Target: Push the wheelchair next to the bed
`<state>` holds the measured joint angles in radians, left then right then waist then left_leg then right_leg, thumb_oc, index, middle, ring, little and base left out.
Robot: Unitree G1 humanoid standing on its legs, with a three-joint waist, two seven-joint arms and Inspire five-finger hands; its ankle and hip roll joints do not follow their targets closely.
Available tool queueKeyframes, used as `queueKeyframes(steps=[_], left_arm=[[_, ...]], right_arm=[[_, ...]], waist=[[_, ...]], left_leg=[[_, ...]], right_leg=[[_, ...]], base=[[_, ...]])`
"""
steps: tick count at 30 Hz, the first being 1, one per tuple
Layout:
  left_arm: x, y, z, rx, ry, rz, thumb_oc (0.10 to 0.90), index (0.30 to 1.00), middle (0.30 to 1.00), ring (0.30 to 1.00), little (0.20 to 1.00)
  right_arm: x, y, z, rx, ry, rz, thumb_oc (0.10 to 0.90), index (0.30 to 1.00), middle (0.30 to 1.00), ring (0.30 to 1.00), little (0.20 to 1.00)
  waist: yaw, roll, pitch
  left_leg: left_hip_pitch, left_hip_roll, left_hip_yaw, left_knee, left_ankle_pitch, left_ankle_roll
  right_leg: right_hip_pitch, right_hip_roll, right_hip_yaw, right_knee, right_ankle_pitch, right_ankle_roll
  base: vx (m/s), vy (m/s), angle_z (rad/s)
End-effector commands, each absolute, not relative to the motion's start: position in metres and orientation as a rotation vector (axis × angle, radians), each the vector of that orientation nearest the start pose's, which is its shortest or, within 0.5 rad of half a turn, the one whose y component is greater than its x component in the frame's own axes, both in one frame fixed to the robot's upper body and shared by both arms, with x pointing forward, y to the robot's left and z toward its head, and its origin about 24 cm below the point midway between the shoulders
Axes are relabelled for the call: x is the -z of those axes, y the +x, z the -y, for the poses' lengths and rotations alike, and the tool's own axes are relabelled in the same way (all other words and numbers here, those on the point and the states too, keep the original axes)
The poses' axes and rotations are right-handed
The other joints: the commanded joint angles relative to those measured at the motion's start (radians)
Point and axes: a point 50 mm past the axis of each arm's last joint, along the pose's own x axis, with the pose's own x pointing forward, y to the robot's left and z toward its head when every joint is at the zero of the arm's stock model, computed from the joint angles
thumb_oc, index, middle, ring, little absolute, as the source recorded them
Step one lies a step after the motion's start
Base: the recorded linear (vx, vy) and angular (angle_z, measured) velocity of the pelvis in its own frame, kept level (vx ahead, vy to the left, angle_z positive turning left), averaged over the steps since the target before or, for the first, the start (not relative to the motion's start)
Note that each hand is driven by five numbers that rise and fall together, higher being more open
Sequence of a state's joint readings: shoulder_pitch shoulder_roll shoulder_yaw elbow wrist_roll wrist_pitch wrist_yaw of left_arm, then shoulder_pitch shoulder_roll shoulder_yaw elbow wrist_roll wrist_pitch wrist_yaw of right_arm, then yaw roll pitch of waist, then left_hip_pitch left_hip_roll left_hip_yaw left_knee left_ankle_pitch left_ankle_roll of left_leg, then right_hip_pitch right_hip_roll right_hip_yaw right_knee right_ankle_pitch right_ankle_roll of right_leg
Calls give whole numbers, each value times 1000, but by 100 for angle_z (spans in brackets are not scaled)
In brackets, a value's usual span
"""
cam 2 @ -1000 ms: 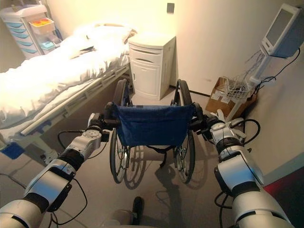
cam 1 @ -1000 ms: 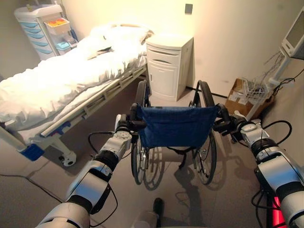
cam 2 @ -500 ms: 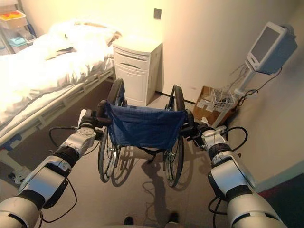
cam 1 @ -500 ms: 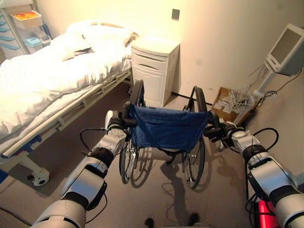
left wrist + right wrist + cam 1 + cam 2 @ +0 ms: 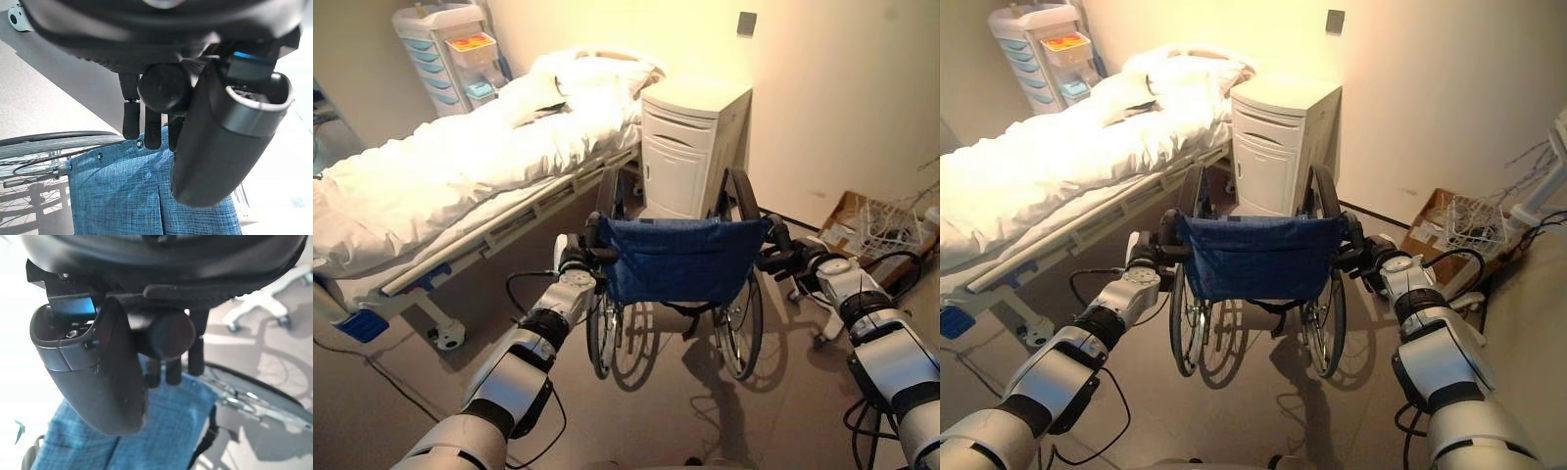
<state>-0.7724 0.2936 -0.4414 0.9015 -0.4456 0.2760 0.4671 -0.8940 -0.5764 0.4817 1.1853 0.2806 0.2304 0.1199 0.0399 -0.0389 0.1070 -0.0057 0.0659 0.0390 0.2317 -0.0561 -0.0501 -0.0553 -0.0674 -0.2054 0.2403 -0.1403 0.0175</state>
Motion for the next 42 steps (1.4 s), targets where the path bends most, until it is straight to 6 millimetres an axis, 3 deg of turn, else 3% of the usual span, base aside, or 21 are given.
queueKeyframes(steps=[1,5,8,10,13,15,16,17,18,20,22,26,27,28,29,30,34,36,38,42], left_arm=[[5,342,-180,-283,396,-639,400,300,300,300,300],[5,341,-183,-263,417,-646,400,300,300,300,300],[9,338,-185,-270,412,-644,400,300,300,300,300],[11,336,-180,-256,407,-646,400,300,300,300,300],[15,334,-177,-242,405,-653,400,300,300,300,300],[13,335,-178,-233,406,-648,400,300,300,300,300],[11,336,-178,-247,385,-647,400,300,300,300,300],[11,336,-182,-259,365,-655,400,300,300,300,300],[9,337,-187,-267,372,-655,400,300,300,300,300],[7,338,-194,-273,375,-666,400,300,300,300,300],[7,339,-195,-273,379,-676,400,300,300,300,300],[11,337,-190,-271,408,-681,400,300,300,300,300],[12,337,-191,-264,419,-678,400,300,300,300,300],[12,337,-191,-264,419,-678,400,300,300,300,300],[13,336,-190,-261,425,-672,400,300,300,300,300],[13,336,-192,-269,424,-669,400,300,300,300,300],[10,336,-195,-303,424,-642,400,300,300,300,300],[13,333,-195,-286,443,-656,400,300,300,300,300],[16,330,-199,-307,444,-667,400,300,300,300,300],[16,330,-206,-320,430,-673,400,300,300,300,300]], right_arm=[[-82,386,214,-305,-744,-376,400,300,300,300,300],[-76,383,224,-268,-730,-406,400,300,300,300,300],[-72,383,220,-257,-740,-421,400,300,300,300,300],[-63,380,217,-243,-743,-445,400,300,300,300,300],[-56,375,222,-232,-746,-464,400,300,300,300,300],[-57,375,225,-226,-770,-459,400,300,300,300,300],[-60,377,221,-219,-751,-438,400,300,300,300,300],[-61,378,217,-242,-752,-435,400,300,300,300,300],[-59,378,211,-260,-772,-429,400,300,300,300,300],[-56,376,212,-264,-746,-420,400,300,300,300,300],[-55,375,212,-279,-734,-414,400,300,300,300,300],[-55,376,208,-286,-702,-396,400,300,300,300,300],[-56,377,207,-280,-693,-390,400,300,300,300,300],[-56,377,207,-281,-693,-390,400,300,300,300,300],[-57,378,207,-275,-688,-381,400,300,300,300,300],[-59,379,205,-276,-693,-375,400,300,300,300,300],[-68,383,203,-274,-693,-366,400,300,300,300,300],[-67,380,208,-276,-694,-382,400,300,300,300,300],[-64,378,211,-280,-697,-393,400,300,300,300,300],[-62,376,221,-270,-716,-419,400,300,300,300,300]], waist=[[-40,-73,25],[-17,-65,48],[14,-38,70],[35,-8,76],[42,8,72],[34,19,68],[34,25,67],[49,29,58],[66,20,44],[60,17,35],[49,19,42],[43,18,53],[39,13,54],[38,13,57],[30,5,54],[22,5,53],[14,-3,46],[-3,-21,31],[-9,-30,27],[-20,-30,19]], left_leg=[[56,-30,34,241,-9,4],[-15,-35,52,260,5,-1],[-58,-44,38,121,59,-7],[-115,-25,27,-54,153,-27],[-145,-16,64,-154,203,-36],[-154,-14,134,-163,196,-32],[-134,-28,142,-195,170,-11],[-141,-62,72,-185,157,2],[-141,-90,53,-181,138,28],[-99,-84,88,-197,127,46],[-55,-86,50,-199,112,53],[24,-71,-5,-223,90,43],[39,-70,-29,-229,69,43],[44,-70,-30,-229,68,43],[58,-71,-55,-236,41,42],[66,-69,-72,-239,24,42],[36,-53,-59,-199,21,31],[9,-29,-40,-132,19,17],[13,-11,-19,-110,13,1],[43,-3,-27,-121,5,-11]], right_leg=[[71,-9,-16,-143,120,45],[128,-2,-42,-136,93,39],[192,26,-25,-141,65,44],[247,54,-1,-158,40,47],[294,55,2,-182,27,59],[298,50,-6,-166,8,65],[292,46,-9,-129,-25,66],[296,45,6,-87,-49,73],[291,29,10,-3,-41,93],[206,-3,-23,171,39,145],[115,-33,-15,245,90,162],[48,-98,-9,99,160,152],[20,-129,24,14,203,154],[26,-129,22,12,202,155],[3,-161,64,-113,251,165],[-7,-159,89,-160,269,172],[5,-120,71,-180,225,179],[27,-95,73,-162,183,160],[52,-100,34,-181,179,149],[93,-83,38,-228,178,134]], base=[[174,-250,29],[171,-138,19],[255,-9,-2],[366,85,-13],[364,117,-18],[192,138,-25],[289,187,-29],[312,149,-32],[263,74,-37],[245,54,-39],[259,-35,5],[211,-238,26],[112,-202,38],[219,-353,57],[195,-347,12],[193,-348,-14],[112,-289,-1],[162,-211,97],[170,-141,61],[197,-84,45]])
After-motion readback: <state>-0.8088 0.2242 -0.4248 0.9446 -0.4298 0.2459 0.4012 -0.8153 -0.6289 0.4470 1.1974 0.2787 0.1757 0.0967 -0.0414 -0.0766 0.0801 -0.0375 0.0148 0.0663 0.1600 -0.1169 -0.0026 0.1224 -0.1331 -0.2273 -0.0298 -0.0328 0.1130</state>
